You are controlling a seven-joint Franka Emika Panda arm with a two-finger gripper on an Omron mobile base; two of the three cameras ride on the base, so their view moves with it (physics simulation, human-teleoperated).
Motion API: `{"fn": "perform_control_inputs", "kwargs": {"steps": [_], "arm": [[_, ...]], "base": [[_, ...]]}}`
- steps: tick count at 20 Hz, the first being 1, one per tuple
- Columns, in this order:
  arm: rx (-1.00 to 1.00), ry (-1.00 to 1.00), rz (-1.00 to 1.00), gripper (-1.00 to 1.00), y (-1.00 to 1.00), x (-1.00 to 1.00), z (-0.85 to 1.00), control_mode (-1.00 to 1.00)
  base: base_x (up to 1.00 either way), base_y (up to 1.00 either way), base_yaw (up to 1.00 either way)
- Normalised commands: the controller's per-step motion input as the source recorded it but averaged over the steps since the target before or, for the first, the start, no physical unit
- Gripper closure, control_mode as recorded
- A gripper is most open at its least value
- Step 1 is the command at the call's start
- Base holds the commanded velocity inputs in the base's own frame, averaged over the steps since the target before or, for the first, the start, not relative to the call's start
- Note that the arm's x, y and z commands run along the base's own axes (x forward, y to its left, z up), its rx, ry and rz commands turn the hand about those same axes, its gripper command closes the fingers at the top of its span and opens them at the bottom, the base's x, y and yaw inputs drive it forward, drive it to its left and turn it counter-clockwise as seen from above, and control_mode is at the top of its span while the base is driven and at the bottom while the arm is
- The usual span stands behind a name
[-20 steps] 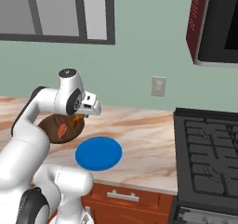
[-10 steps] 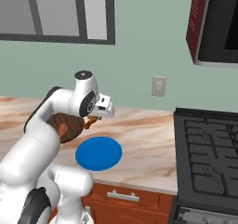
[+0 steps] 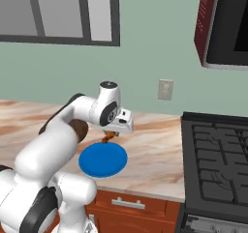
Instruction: Place the chicken drumstick on the plate and place the sweet potato on the same plate.
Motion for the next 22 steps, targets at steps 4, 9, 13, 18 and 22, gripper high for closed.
{"fn": "perform_control_inputs", "kwargs": {"steps": [4,9,13,18,22], "arm": [[0.0,0.1,0.0,1.0,-0.01,0.0,-0.4,-1.0],[0.0,0.01,0.0,1.0,0.0,0.0,-0.5,-1.0],[0.0,-0.01,0.0,1.0,0.0,0.0,-0.54,-1.0],[0.0,0.0,0.0,1.0,0.0,0.0,-0.32,-1.0],[0.0,0.0,0.0,1.0,0.0,-0.01,-0.09,-1.0]], "base": [[0.0,0.0,0.0],[0.0,0.0,0.0],[0.0,0.0,0.0],[0.0,0.0,0.0],[0.0,0.0,0.0]]}}
